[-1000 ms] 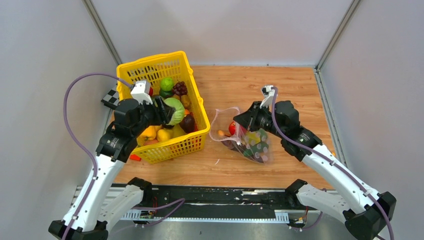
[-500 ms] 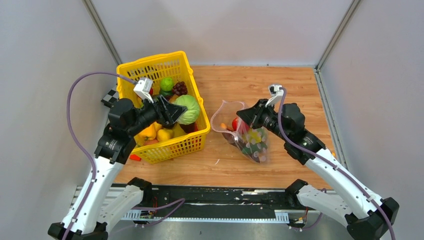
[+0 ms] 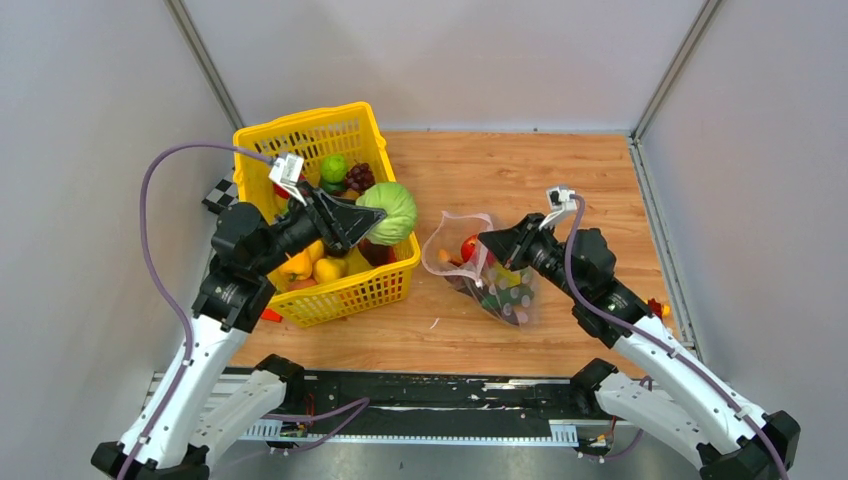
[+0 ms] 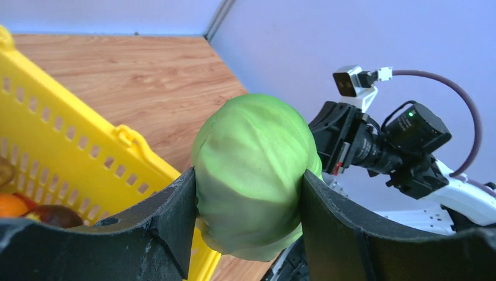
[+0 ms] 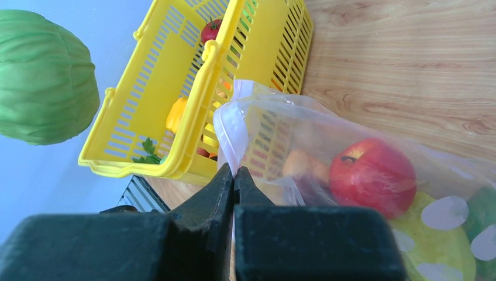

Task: Place the food in the zip-top bag and seal the zipper
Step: Place the fake vegetable in the zipper food storage bag.

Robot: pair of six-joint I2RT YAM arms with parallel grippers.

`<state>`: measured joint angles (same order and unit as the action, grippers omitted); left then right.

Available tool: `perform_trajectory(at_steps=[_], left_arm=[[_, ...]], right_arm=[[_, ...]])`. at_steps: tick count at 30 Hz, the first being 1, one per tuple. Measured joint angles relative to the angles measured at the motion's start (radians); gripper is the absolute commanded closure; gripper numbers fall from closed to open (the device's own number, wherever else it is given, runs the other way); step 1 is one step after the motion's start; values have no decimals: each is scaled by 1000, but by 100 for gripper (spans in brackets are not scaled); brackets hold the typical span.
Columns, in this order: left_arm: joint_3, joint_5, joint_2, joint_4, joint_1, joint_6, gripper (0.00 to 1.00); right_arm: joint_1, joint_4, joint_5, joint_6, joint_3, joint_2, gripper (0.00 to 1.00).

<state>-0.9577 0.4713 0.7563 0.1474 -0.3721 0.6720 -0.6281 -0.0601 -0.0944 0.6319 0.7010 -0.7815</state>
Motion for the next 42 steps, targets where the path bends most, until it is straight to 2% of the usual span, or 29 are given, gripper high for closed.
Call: perform_trajectory(at_steps=[10, 18, 29, 30, 36, 42], left_arm=[[-16, -47, 116, 2, -206, -72, 53], [-81, -177, 211, 22, -377, -183, 55], [-109, -356, 308, 103, -533, -294, 57], [-113, -377, 316, 106, -546, -299, 60], [-103, -527, 342, 71, -633, -323, 60], [-80, -640, 357, -37, -701, -327, 54]], right_arm=[[0, 53, -40, -2, -58, 39, 100], [0, 103, -101, -6, -100, 77, 100], [0, 110, -108, -10, -100, 127, 100], [0, 110, -108, -10, -100, 139, 99], [0, 109, -109, -10, -100, 195, 99], [0, 110, -145, -9, -100, 191, 99]])
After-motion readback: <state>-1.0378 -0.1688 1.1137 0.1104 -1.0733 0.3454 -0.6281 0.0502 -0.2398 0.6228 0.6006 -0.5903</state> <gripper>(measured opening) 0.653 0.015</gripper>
